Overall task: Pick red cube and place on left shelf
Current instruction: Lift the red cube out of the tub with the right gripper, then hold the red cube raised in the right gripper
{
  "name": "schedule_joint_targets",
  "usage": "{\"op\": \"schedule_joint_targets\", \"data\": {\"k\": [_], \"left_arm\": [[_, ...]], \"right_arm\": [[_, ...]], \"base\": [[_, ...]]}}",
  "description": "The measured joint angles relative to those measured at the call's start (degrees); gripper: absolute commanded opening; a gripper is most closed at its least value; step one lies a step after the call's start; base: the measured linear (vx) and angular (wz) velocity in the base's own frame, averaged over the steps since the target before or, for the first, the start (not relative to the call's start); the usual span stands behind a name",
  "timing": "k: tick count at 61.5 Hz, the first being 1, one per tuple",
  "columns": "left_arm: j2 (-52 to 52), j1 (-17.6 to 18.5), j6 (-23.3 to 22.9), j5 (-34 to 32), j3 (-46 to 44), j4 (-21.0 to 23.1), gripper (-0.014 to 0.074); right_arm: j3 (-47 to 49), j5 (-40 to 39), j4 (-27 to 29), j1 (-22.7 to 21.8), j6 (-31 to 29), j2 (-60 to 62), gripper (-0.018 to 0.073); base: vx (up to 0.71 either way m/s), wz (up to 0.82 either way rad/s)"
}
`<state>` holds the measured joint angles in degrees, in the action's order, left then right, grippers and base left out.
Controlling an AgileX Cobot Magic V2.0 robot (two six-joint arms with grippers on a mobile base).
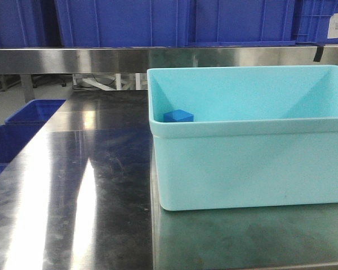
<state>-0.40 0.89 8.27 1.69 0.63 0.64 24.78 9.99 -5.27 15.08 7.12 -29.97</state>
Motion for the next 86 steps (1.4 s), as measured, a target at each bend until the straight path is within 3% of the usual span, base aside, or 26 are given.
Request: {"op": "schedule_joint_targets", "data": {"k": [86], "left_arm": [[0.0, 0.0, 0.0, 0.0, 0.0, 0.0, 0.0106]], "right_arm": [[0.0, 0.0, 0.0, 0.0, 0.0, 0.0, 0.0057]], "base": [[0.00, 0.02]]}}
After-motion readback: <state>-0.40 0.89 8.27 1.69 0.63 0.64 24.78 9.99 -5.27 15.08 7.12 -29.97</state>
